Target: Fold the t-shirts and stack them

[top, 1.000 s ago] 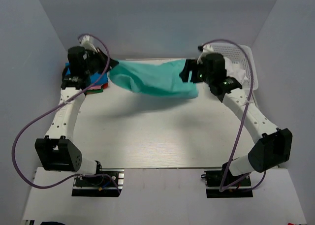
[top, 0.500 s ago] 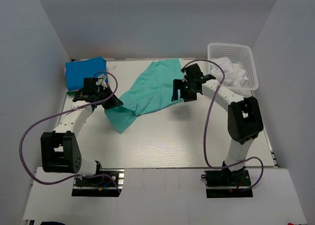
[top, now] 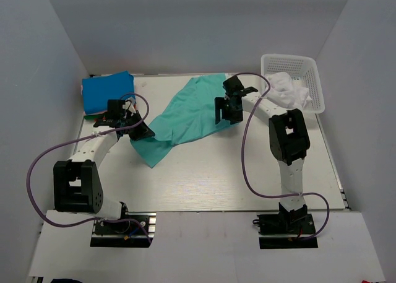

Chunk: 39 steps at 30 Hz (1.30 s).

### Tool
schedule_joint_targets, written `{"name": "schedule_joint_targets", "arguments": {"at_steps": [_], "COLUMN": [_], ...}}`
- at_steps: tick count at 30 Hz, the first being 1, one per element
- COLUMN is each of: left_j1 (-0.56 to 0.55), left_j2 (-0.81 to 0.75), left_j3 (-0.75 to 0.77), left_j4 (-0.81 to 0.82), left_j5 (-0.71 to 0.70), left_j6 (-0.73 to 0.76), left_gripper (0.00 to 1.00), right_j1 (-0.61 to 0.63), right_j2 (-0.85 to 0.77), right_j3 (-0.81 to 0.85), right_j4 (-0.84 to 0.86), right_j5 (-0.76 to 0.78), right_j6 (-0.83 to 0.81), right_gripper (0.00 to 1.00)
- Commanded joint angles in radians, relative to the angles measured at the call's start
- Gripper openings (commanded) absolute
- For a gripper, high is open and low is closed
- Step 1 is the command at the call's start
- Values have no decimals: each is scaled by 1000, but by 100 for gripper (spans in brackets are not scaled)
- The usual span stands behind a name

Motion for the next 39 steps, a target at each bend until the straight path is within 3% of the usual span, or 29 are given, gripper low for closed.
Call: {"name": "schedule_joint_targets", "arguments": {"at_steps": [1,6,9,17,19,21,32,35,38,39], "left_j1": [5,5,5,5,5,5,14,14,14,14], "left_j2": [-4,5,5,-13,-22,-22,19,80,154,218], "left_j3": [27,36,45,55,55,55,205,323,528,658], "left_j4": [12,12,12,-8,-8,-17,-17,-17,-17,-37], "left_j5": [13,13,13,-7,-7,-7,-39,-60,-80,-80], "left_j6": [4,4,4,13,13,13,33,33,42,51], "left_gripper": [0,0,0,0,0,0,0,0,0,0], "right_j1": [-2,-2,-7,-3,-4,-2,-9,-12,-29,-35], "right_j2": [5,2,23,49,56,56,-90,-104,-83,-51], "right_j3": [-7,-12,25,33,39,41,200,300,459,537], "right_j4": [-7,49,36,2,-6,-9,77,132,186,192], "right_j5": [27,-105,-124,-135,-121,-102,11,67,106,115], "right_j6": [-21,-41,-44,-55,-64,-58,-98,-119,-141,-158], "right_gripper": [72,65,54,50,31,0,0,0,0,0]}}
